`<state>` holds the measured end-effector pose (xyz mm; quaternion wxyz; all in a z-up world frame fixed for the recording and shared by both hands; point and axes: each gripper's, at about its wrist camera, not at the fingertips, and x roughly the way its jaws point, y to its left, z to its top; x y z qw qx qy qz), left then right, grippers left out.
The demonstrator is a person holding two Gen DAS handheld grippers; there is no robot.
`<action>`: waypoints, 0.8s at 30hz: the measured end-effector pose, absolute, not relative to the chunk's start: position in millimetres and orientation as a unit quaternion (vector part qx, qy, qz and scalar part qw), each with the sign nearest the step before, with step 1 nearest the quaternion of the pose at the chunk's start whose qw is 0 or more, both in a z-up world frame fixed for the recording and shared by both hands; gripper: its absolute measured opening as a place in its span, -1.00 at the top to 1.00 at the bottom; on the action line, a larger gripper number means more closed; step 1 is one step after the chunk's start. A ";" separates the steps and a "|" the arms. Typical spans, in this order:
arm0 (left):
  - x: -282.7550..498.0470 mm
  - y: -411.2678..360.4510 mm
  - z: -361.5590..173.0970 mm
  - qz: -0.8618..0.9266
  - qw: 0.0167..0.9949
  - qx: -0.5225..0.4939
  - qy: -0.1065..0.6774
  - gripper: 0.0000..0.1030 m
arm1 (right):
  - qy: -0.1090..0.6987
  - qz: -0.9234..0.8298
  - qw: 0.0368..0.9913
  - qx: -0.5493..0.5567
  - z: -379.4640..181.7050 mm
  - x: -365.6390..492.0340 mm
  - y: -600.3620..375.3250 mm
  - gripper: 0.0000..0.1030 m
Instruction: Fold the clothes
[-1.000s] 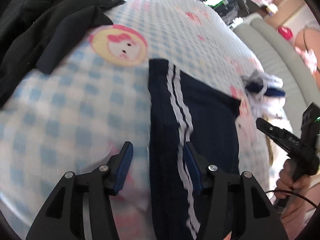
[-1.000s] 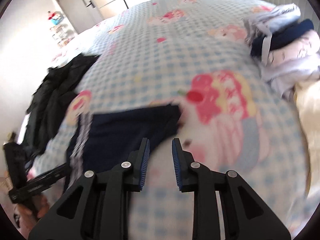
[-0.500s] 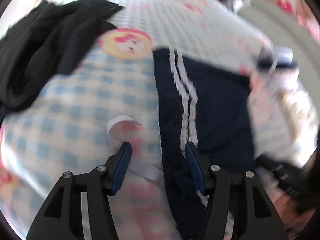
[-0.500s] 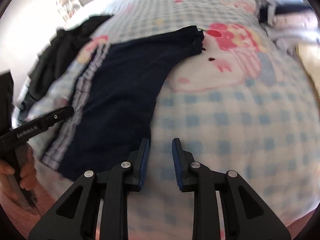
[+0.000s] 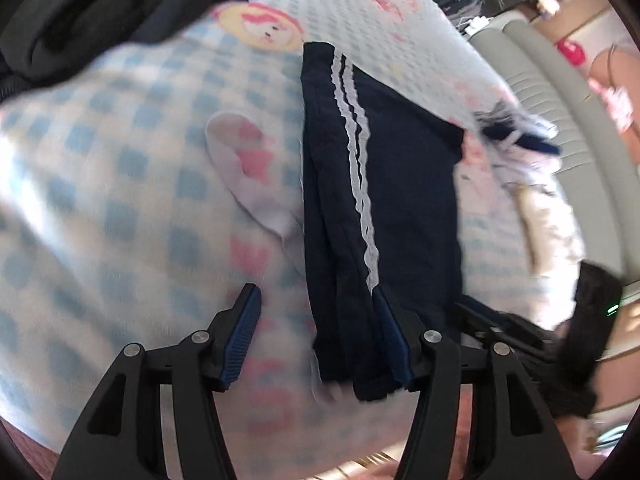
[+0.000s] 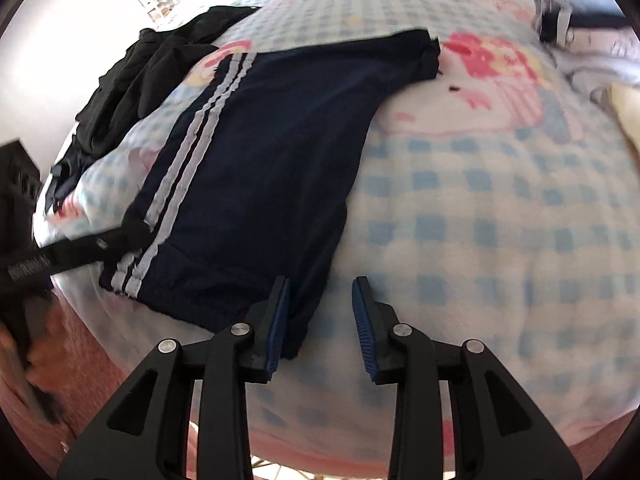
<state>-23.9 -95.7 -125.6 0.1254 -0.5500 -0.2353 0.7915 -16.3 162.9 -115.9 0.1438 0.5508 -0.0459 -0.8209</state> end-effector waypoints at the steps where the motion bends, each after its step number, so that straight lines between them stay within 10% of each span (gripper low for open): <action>1: -20.4 -95.4 -122.5 0.792 0.134 -0.544 -0.243 -0.17 | -0.047 -0.822 0.148 0.547 -113.5 -13.1 163.5 0.37; 20: -16.0 -62.3 -144.7 0.765 0.142 -0.565 -0.274 0.07 | -0.157 -0.776 0.221 0.570 -143.6 -21.6 161.0 0.08; 24: -13.3 -55.4 -141.6 0.767 0.140 -0.570 -0.259 0.38 | -0.163 -0.770 0.232 0.572 -141.7 -21.4 164.3 0.54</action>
